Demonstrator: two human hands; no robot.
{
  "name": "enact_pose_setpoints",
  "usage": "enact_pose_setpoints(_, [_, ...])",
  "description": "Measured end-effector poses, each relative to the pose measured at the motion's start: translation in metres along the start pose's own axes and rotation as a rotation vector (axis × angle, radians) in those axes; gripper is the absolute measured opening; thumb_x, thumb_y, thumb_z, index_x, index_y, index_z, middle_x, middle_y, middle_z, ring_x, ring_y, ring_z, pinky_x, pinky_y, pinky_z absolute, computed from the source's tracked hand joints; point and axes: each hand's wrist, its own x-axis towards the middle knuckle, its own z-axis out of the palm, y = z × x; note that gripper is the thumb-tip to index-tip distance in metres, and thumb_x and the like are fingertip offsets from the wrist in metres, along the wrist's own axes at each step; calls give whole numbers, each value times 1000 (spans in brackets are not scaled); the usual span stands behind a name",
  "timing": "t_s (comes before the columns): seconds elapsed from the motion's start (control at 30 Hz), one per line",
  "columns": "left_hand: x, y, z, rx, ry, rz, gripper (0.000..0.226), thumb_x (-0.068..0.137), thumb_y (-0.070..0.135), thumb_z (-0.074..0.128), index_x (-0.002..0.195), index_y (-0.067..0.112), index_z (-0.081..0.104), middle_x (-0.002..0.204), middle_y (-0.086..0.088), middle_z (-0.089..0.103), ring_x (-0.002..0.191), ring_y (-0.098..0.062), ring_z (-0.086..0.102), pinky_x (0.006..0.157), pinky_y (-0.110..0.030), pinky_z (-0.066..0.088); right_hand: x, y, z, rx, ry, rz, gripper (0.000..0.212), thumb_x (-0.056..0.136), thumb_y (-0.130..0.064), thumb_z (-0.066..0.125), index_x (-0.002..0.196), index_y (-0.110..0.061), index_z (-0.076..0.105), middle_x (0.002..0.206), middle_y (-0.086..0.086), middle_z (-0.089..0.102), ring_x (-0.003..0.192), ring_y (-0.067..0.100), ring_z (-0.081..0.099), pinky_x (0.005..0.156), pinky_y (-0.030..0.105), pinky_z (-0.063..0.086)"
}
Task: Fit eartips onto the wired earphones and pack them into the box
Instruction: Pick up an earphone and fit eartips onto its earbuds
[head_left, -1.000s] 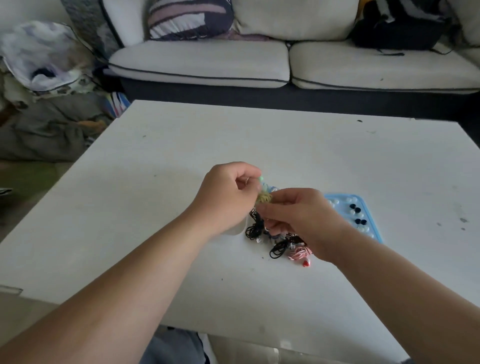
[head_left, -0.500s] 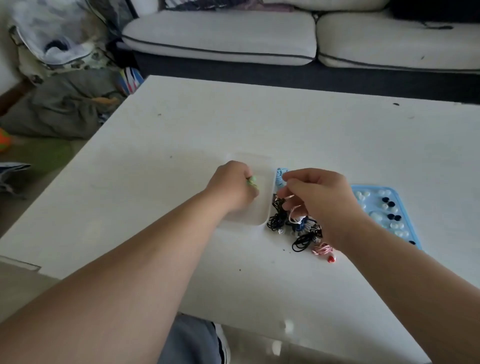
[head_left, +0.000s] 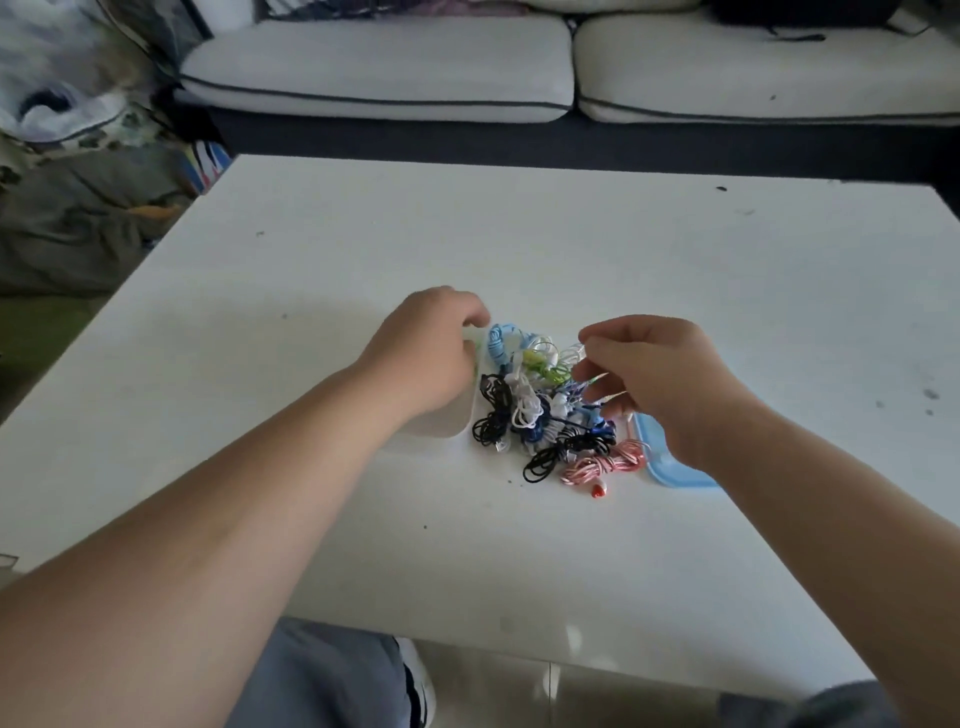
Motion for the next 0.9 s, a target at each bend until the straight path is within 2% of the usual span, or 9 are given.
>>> enact_pose_setpoints(0.13, [-12,27,12,120,-192,199,42,86,8,62,120,31,72,119,2,66,111,-22,62,94,-36,52,-4,3,-2,-216,-72,4,16,95,-8,58,94,-13,73,70,5,75,57,18,67,52,32,56])
enact_pose_setpoints(0.27, [-9,31,32,328,-283,300,56,82,0,59,123,37,71,121,3,65,123,-24,52,93,-36,40,-7,9,-1,-345,-136,24,22,93,-10,53,99,-24,70,76,2,78,66,22,74,73,48,63])
enact_pose_setpoints(0.4, [2,37,28,336,-265,330,37,85,10,64,112,33,73,110,4,67,117,-24,53,88,-36,37,-8,12,-8,-353,-163,37,24,95,-12,53,107,-27,68,82,2,79,77,32,75,82,55,60])
enact_pose_setpoints(0.47, [5,38,15,228,-193,320,20,85,25,69,104,29,76,103,5,72,109,-25,59,90,-38,46,-9,11,-11,-363,-175,29,24,95,-12,56,109,-28,67,83,3,79,85,37,74,82,56,59])
enact_pose_setpoints(0.53, [5,40,-1,44,-84,251,11,85,34,74,93,27,77,94,7,74,97,-22,66,84,-39,52,-10,9,-12,-359,-180,16,24,93,-14,62,111,-28,67,84,6,78,77,35,73,79,51,61])
enact_pose_setpoints(0.6, [1,46,-15,-115,51,157,15,87,38,76,87,24,71,82,6,72,82,-17,68,73,-36,54,-11,7,-12,-331,-180,-23,27,90,-17,71,115,-28,67,91,5,77,67,21,67,72,44,61])
enact_pose_setpoints(0.67, [-3,60,-27,-248,144,80,22,92,38,72,88,17,65,78,0,71,72,-15,68,68,-34,52,-12,5,-12,-245,-169,-75,39,86,-19,79,121,-29,66,102,-2,74,70,16,68,74,41,61])
enact_pose_setpoints(0.77, [-10,78,-35,-562,104,-68,26,98,33,65,93,8,62,80,-8,77,71,-22,76,63,-37,53,-12,2,-15,-37,-214,-128,67,69,-22,88,130,-29,63,120,-7,67,93,13,73,88,38,60])
enact_pose_setpoints(0.9, [-15,92,-36,-977,-32,-187,13,99,15,60,88,10,58,80,-17,76,69,-31,75,58,-34,47,-13,0,-19,148,-378,-193,61,72,-8,76,131,-17,65,129,3,70,119,26,68,102,45,54])
